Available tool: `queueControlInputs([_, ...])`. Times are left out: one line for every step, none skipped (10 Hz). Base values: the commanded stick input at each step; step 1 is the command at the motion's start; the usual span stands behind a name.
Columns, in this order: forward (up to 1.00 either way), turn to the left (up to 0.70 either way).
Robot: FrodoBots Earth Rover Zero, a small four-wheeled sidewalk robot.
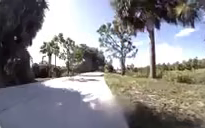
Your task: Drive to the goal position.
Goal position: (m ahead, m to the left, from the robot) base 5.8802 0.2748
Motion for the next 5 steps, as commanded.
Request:
queueControlInputs([0.85, 0.0])
queueControlInputs([0.85, 0.0])
queueControlInputs([0.85, 0.0])
queueControlInputs([0.85, 0.0])
queueControlInputs([0.85, 0.1])
